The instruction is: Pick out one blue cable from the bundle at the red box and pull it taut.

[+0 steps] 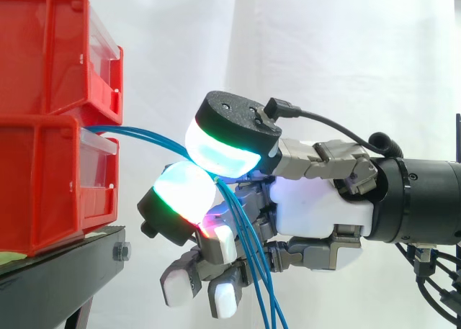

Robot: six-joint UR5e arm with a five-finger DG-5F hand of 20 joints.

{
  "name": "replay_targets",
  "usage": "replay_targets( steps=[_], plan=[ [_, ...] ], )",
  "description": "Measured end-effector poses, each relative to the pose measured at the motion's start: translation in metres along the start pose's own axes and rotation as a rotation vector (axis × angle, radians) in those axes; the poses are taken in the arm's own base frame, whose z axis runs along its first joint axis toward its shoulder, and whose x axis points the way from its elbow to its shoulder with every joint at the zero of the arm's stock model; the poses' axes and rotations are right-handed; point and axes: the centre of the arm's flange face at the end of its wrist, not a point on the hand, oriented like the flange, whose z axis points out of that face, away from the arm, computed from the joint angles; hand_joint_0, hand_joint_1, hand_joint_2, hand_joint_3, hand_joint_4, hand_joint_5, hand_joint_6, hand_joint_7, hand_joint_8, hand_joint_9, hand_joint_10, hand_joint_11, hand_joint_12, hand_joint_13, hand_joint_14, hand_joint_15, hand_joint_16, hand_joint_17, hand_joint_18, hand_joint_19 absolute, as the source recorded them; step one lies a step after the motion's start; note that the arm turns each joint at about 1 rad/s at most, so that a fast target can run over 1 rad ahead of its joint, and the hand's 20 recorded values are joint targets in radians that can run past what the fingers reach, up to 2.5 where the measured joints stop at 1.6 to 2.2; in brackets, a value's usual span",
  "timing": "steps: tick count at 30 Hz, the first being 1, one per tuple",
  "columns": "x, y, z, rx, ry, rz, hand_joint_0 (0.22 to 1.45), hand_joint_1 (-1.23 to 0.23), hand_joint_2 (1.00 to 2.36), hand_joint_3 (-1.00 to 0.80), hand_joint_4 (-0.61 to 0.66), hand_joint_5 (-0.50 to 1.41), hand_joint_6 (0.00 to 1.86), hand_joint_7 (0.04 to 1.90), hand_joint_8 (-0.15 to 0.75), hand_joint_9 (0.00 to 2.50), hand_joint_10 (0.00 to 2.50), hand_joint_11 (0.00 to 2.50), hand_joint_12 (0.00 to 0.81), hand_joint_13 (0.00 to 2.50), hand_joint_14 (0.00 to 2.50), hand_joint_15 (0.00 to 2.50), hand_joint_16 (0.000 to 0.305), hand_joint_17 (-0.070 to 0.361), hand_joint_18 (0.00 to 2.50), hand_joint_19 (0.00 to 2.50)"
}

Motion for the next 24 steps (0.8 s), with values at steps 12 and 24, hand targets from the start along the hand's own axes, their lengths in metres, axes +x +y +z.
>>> replay_targets(
  steps=[12, 24],
  plan=[
    [-0.0005, 0.0006, 0.0002, 0.000, -0.001, 0.000, 0.66, -0.87, 1.00, -0.50, -0.09, -0.16, 0.98, 0.95, 0.196, 1.09, 0.03, 0.79, 0.274, 0.82, 0.02, 0.44, 0.038, 0.086, 0.83, 0.60],
    [-0.0007, 0.0018, 0.0009, -0.003, -0.001, 0.000, 0.50, -0.59, 1.00, -0.50, 0.03, -0.14, 0.92, 0.83, 0.229, 1.15, 0.03, 0.76, 0.306, 0.86, 0.02, 0.45, 0.044, 0.100, 0.88, 0.65]
  ],
)
